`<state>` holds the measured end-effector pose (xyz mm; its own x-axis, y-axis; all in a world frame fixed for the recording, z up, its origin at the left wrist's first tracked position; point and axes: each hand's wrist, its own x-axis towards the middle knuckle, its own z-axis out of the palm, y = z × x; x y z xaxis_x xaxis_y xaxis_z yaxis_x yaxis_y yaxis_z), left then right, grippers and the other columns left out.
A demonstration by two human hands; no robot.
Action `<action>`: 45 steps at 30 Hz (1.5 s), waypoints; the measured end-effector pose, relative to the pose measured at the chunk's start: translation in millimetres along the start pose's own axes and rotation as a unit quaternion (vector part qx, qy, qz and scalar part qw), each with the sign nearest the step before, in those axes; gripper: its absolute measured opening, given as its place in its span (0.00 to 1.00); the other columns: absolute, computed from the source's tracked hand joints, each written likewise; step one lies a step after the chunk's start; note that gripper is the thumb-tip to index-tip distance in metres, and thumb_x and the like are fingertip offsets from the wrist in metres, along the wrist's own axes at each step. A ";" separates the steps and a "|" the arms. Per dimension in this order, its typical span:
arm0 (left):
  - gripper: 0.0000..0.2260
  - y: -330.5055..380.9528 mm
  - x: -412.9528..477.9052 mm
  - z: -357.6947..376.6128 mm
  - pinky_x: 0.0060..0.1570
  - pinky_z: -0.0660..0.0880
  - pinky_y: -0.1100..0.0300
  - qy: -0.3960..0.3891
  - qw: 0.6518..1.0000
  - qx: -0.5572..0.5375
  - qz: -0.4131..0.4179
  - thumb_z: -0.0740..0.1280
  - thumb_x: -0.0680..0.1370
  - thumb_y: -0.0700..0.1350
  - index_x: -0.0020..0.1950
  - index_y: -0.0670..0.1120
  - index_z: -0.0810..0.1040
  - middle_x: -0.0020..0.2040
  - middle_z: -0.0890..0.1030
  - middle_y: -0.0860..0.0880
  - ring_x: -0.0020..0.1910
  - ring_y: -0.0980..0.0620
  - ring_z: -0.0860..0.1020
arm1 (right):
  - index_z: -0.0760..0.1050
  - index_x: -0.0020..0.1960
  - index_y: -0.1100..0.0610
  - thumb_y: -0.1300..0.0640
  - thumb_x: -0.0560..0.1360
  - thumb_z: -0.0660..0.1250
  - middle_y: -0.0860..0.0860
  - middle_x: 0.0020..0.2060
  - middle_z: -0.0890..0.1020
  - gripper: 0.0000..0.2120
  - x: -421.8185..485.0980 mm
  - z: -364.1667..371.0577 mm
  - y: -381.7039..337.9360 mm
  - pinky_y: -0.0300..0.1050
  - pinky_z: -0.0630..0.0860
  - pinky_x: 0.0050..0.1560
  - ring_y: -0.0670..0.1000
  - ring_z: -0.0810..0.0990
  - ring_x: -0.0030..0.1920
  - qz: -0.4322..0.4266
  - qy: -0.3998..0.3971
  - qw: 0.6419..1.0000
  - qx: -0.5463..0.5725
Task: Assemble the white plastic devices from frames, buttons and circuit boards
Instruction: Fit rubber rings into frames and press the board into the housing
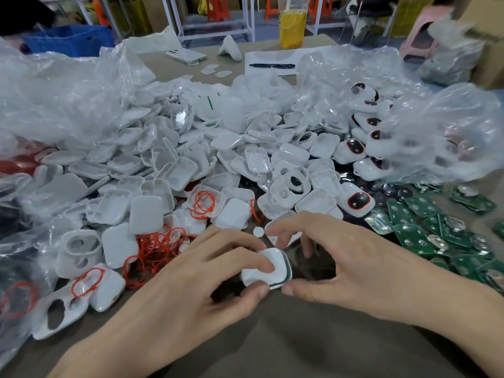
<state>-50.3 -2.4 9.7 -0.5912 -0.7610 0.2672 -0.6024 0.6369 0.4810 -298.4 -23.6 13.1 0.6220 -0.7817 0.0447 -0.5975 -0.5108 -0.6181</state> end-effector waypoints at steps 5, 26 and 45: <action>0.07 0.5 0.8 0.3 0.57 0.72 0.65 -0.001 1.000 0.005 0.004 0.67 0.79 0.53 0.55 0.56 0.81 0.60 0.77 0.60 0.60 0.56 0.77 | 0.62 0.68 0.33 0.35 0.73 0.68 0.31 0.58 0.72 0.27 1.3 2.4 0.2 0.29 0.68 0.55 0.34 0.72 0.54 -0.012 0.010 1.000 -0.022; 0.08 1.7 2.1 -0.5 0.56 0.72 0.66 -0.022 0.999 0.031 0.019 0.65 0.80 0.53 0.55 0.56 0.83 0.61 0.78 0.58 0.58 0.59 0.76 | 0.74 0.58 0.43 0.40 0.73 0.71 0.32 0.55 0.73 0.16 5.3 3.1 1.3 0.26 0.66 0.52 0.29 0.71 0.53 -0.041 0.031 0.999 -0.010; 0.04 -2.6 2.0 2.5 0.58 0.72 0.62 -0.019 0.995 0.075 0.068 0.66 0.82 0.50 0.54 0.54 0.80 0.63 0.76 0.57 0.62 0.59 0.75 | 0.83 0.58 0.43 0.38 0.75 0.64 0.33 0.58 0.77 0.17 2.2 1.2 0.8 0.36 0.72 0.58 0.36 0.75 0.59 -0.025 0.015 0.999 -0.021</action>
<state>-51.3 -5.3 6.8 -0.6908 -0.6629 0.2887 -0.5871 0.7473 0.3111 -296.9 -25.4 11.7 0.6365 -0.7651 0.0976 -0.5875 -0.5629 -0.5814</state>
